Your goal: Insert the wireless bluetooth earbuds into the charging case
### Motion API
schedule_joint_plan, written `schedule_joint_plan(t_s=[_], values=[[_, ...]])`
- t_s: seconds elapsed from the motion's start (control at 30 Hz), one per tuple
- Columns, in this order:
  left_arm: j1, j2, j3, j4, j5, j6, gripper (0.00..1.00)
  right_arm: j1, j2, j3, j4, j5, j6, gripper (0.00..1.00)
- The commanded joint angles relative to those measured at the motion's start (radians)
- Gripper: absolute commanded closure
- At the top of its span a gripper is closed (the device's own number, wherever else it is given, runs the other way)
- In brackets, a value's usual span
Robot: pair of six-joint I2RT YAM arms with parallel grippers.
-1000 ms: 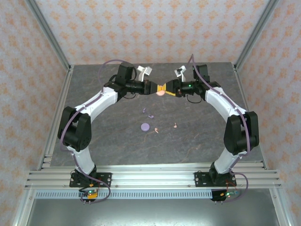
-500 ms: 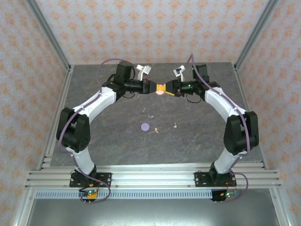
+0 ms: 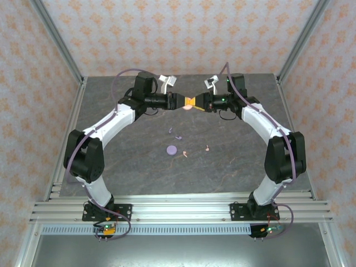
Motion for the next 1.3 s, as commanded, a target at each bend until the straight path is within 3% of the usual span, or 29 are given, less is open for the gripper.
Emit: schedule_joint_plan(t_s=[0.0, 0.37, 0.6, 0.67, 0.87, 1.1, 1.27], values=[[-0.020, -0.052, -0.019, 0.067, 0.021, -0.020, 0.57, 0.004, -0.040, -0.013, 0.112, 0.033, 0.064, 0.77], [-0.044, -0.055, -0.035, 0.109, -0.017, -0.053, 0.58, -0.003, -0.053, -0.032, 0.184, 0.034, 0.137, 0.77], [-0.054, -0.043, -0.036, 0.116, -0.055, -0.095, 0.77, -0.001, -0.074, -0.032, 0.152, 0.038, 0.119, 0.76], [-0.053, -0.047, -0.035, 0.102, -0.060, -0.088, 0.79, -0.001, -0.083, -0.025, 0.115, 0.046, 0.094, 0.74], [-0.052, -0.066, -0.004, -0.005, -0.033, 0.000, 0.80, -0.011, -0.103, 0.037, -0.065, 0.095, -0.014, 0.54], [-0.045, -0.095, 0.048, -0.174, -0.011, 0.138, 0.80, -0.026, -0.133, 0.070, -0.133, 0.102, -0.070, 0.49], [-0.043, -0.089, 0.068, -0.180, 0.012, 0.153, 0.80, -0.026, -0.120, 0.082, -0.165, 0.053, -0.105, 0.49]])
